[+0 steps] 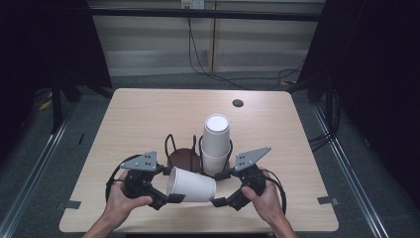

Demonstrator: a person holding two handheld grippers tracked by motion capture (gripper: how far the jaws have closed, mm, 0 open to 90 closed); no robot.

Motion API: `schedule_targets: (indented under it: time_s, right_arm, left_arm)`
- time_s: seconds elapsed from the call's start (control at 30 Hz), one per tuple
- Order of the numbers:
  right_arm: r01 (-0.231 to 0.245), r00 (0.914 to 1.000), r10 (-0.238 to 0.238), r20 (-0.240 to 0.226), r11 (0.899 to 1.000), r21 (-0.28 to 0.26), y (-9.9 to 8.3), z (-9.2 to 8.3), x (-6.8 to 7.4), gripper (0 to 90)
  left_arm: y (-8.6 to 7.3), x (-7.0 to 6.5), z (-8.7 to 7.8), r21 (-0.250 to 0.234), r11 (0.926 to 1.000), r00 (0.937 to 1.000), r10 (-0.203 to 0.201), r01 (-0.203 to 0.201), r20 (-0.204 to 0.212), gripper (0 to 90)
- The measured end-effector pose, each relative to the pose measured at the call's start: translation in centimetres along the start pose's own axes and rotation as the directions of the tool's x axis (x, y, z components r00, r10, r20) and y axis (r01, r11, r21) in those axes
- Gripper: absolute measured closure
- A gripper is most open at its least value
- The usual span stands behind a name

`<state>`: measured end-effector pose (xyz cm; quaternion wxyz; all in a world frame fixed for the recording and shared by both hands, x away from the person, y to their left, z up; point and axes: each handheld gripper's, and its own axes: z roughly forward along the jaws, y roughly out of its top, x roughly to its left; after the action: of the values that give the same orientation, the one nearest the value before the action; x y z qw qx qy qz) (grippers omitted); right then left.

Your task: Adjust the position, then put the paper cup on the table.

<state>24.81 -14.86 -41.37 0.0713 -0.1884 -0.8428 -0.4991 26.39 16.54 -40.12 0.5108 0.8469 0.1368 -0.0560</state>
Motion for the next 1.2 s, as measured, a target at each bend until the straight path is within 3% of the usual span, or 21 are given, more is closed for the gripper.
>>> schedule_targets:
  time_s: [0.47,0.6,0.7,0.93,1.07,1.2]
  right_arm:
    - [-0.014,0.9996,0.014,0.023,1.0,-0.004,-0.2,-0.4,-0.3,14.2]
    - [-0.021,0.9994,0.021,0.029,1.0,-0.01,-0.2,-0.4,-0.6,14.2]
    - [-0.026,0.9988,0.026,0.042,1.0,-0.011,-0.3,-0.6,-0.7,14.2]
    - [-0.031,0.9974,0.032,0.065,0.999,-0.02,-0.5,-1.4,-1.0,14.2]
    - [-0.036,0.9966,0.038,0.073,0.999,-0.027,-0.7,-1.8,-1.0,14.2]
    - [-0.032,0.9965,0.035,0.076,0.999,-0.03,-0.8,-1.9,-1.0,14.2]
  left_arm:
    - [-0.2,0.8,-1.1,0.067,0.9971,0.9968,-0.032,0.037,-0.073,14.9]
    - [0.0,0.6,-1.0,0.113,0.9934,0.9964,-0.014,0.024,-0.084,14.7]
    - [0.1,0.7,-1.5,0.147,0.9889,0.9933,-0.004,0.021,-0.115,14.8]
    - [0.5,1.0,-2.4,0.187,0.9817,0.9883,-0.004,0.033,-0.152,14.8]
    - [0.6,1.3,-2.7,0.201,0.979,0.9884,-0.003,0.034,-0.152,14.6]
    - [0.5,1.7,-2.7,0.225,0.9735,0.9839,-0.002,0.042,-0.179,14.5]
